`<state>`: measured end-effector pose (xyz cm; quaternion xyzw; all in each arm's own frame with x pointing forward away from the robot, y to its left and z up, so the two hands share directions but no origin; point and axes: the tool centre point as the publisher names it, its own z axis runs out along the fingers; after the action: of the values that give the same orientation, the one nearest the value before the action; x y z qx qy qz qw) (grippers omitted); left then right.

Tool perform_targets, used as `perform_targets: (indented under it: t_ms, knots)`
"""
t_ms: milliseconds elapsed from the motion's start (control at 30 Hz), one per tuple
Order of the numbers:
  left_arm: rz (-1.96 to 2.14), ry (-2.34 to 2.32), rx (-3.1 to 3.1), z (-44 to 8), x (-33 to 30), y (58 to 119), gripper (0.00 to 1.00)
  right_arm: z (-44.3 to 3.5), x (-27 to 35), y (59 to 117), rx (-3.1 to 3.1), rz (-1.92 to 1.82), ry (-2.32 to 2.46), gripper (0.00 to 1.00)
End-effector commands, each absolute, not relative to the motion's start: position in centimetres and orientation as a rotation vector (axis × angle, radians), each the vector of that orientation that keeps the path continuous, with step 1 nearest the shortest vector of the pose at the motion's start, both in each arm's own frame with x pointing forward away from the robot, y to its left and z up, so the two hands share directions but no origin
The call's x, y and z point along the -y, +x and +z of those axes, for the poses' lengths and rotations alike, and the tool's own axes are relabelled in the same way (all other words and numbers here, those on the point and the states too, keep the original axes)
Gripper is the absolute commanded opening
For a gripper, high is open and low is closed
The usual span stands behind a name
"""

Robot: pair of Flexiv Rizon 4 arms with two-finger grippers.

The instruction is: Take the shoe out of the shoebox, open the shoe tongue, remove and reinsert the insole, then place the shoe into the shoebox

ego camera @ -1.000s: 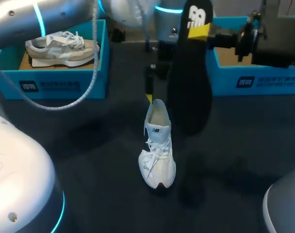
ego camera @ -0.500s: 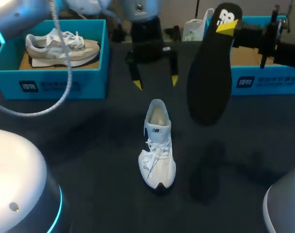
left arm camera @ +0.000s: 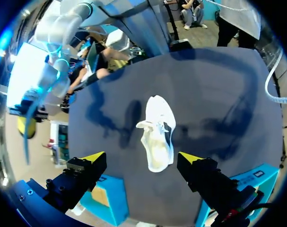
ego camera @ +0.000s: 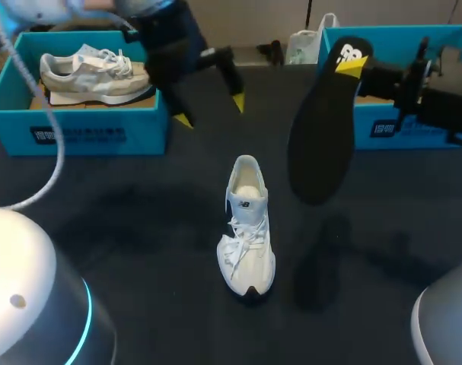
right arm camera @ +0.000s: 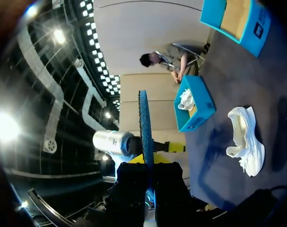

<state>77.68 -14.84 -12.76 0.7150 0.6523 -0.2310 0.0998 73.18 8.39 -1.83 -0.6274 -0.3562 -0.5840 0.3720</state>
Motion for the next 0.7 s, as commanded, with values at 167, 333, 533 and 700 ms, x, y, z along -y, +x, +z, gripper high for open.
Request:
perform_targets:
  t_ms: [167, 333, 533, 700]
  knots:
    - [-0.999, 1.761, -1.674, -11.7, 12.3, 76.7, 1.0, -3.0, -10.3, 76.6, 0.873, -1.483, -1.584, 0.0]
    - [-1.043, 1.717, -1.624, -10.9, 11.5, 76.4, 1.0, -3.6, -11.3, 78.0, 0.851, -1.448, -1.574, 0.0]
    - [-1.078, 1.67, -1.542, -10.3, 10.2, 75.5, 1.0, -4.4, -12.0, 79.0, 0.776, -1.387, -1.637, 0.0]
    - [-1.07, 1.634, -1.486, -10.0, 9.4, 74.8, 1.0, -4.4, -12.0, 79.0, 0.776, -1.387, -1.637, 0.0]
